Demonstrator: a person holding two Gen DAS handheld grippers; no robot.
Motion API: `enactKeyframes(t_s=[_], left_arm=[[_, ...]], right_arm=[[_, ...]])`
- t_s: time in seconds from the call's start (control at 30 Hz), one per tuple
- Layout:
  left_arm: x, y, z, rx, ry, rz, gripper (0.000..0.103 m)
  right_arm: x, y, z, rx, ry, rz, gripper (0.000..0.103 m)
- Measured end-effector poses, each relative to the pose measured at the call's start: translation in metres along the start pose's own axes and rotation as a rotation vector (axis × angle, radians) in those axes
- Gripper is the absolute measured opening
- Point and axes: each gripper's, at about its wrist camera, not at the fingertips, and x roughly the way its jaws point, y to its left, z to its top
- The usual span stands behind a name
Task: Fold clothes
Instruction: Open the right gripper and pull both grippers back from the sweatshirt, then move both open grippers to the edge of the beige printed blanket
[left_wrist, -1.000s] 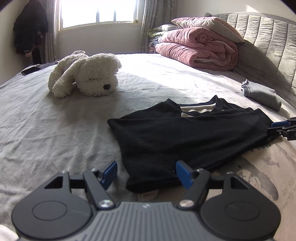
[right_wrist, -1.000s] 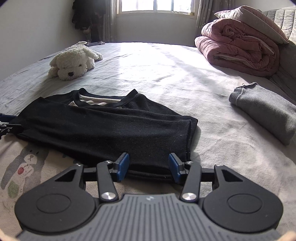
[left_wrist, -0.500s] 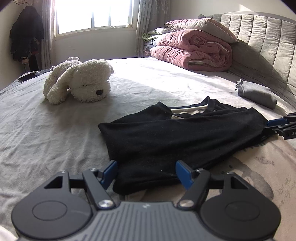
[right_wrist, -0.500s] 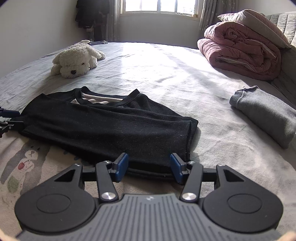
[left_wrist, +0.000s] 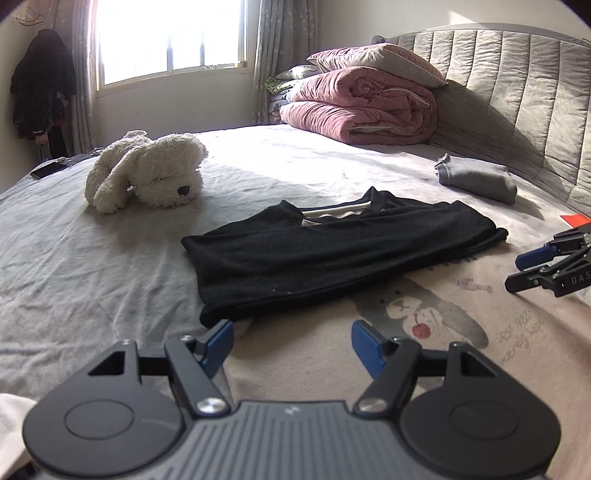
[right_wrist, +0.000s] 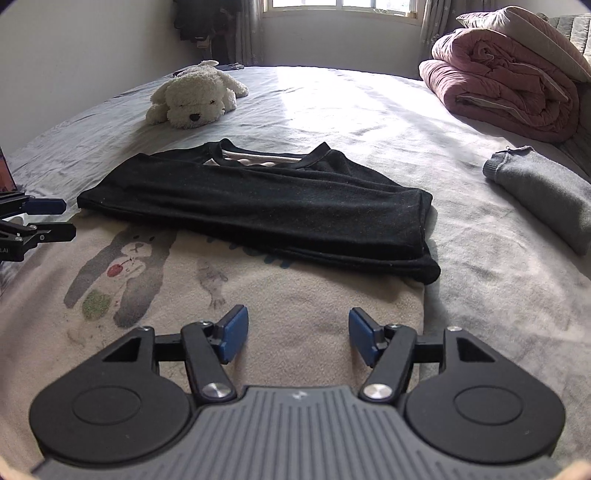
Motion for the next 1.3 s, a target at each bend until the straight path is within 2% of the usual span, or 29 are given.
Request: enactKeyframes(t_s=[0.27,0.57,0.7,0.8,0.97,1.03,1.1,1.17,1.3], left_arm=[[-0.044,-0.026,-0.034,-0.026,0.058,0.011,0.072],[-0.093,-0.022,-0.061,-0.167,0.150,0.000,0.073],[-0.112,-0.012,-0.065,-0.217,0.186,-0.018,0.073],[-0.124,0.004,-0.064,-0.298,0.224,-0.056,0.073],[-0.134,0.025,-0.068,-0.452,0.307,-0.175,0.071],[-0.136,0.031,-0.070,-0.510,0.333,-0.220,0.070],[-0.135,0.034,-0.074,-0.555,0.352,-0.263,0.066],[-0.132,0.036,-0.079,-0.599,0.377,-0.302,0.057],[-0.120,0.040,-0.089,-0.665,0.425,-0.363,0.054]], right_arm=[[-0.051,0.010,-0.038,0.010,0.025,-0.007,0.066],[-0.099,0.003,-0.065,0.078,0.042,-0.027,0.066],[-0.117,-0.009,-0.071,0.145,0.061,-0.004,0.066],[-0.125,-0.018,-0.077,0.211,0.094,0.011,0.066],[-0.135,-0.035,-0.089,0.338,0.166,0.026,0.066],[-0.137,-0.044,-0.096,0.408,0.195,0.060,0.065],[-0.138,-0.052,-0.102,0.477,0.219,0.098,0.063],[-0.139,-0.061,-0.108,0.546,0.244,0.135,0.058],[-0.140,-0.077,-0.120,0.677,0.286,0.210,0.053]])
